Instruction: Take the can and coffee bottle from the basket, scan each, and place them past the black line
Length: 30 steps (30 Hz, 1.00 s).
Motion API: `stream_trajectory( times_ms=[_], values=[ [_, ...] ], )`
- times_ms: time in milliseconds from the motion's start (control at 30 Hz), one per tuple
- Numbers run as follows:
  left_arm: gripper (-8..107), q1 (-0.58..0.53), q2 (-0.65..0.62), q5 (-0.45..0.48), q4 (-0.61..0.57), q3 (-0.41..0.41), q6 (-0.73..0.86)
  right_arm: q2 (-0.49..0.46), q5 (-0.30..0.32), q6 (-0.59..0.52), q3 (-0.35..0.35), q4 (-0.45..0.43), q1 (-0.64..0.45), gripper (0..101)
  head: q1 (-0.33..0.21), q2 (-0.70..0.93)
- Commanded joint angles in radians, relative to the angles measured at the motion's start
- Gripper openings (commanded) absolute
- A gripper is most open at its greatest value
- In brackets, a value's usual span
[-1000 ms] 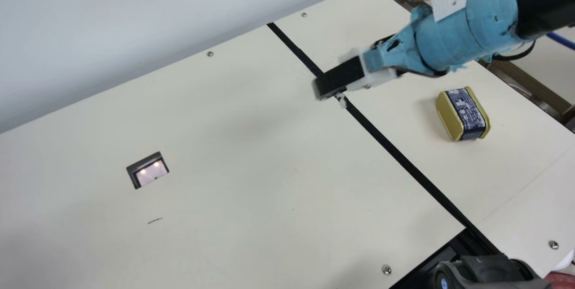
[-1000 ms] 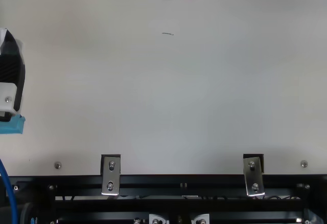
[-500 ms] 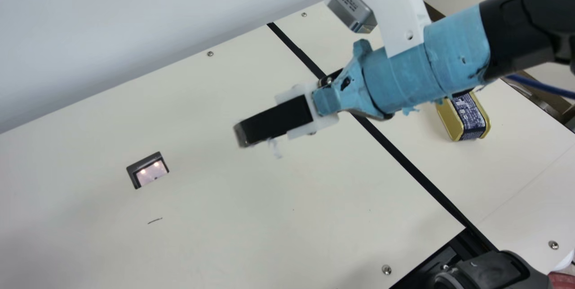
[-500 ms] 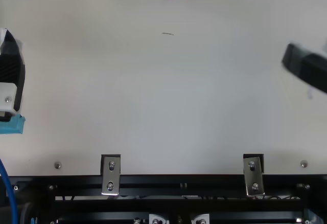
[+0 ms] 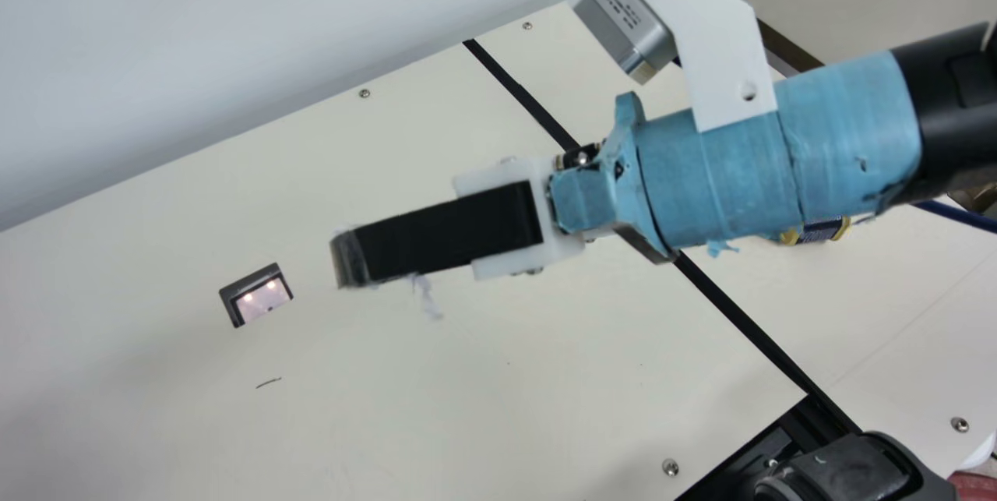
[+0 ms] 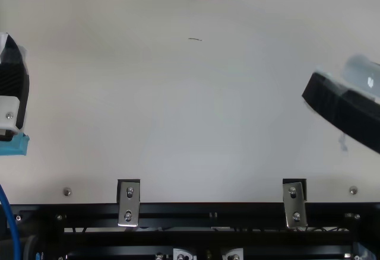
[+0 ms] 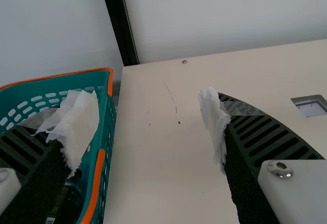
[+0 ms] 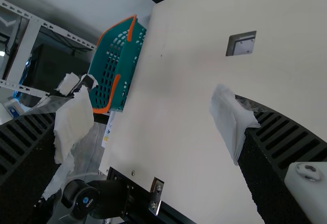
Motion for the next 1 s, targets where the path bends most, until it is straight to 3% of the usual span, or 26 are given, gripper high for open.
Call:
stream_trajectory(
  times_ms=[0, 533, 767, 967],
  values=[
    [90, 0.0, 0.0, 0.0, 0.0, 0.0, 0.0, 0.0, 0.0, 0.0, 0.0, 0.0, 0.0, 101, -0.013, -0.011],
    [90, 0.0, 0.0, 0.0, 0.0, 0.0, 0.0, 0.0, 0.0, 0.0, 0.0, -0.002, 0.0, 101, 0.002, 0.015],
    [90, 0.0, 0.0, 0.0, 0.0, 0.0, 0.0, 0.0, 0.0, 0.0, 0.0, -0.002, 0.0, 101, 0.042, 0.203],
    [90, 0.0, 0.0, 0.0, 0.0, 0.0, 0.0, 0.0, 0.0, 0.0, 0.0, -0.002, 0.0, 101, 0.028, 0.433]
  ],
)
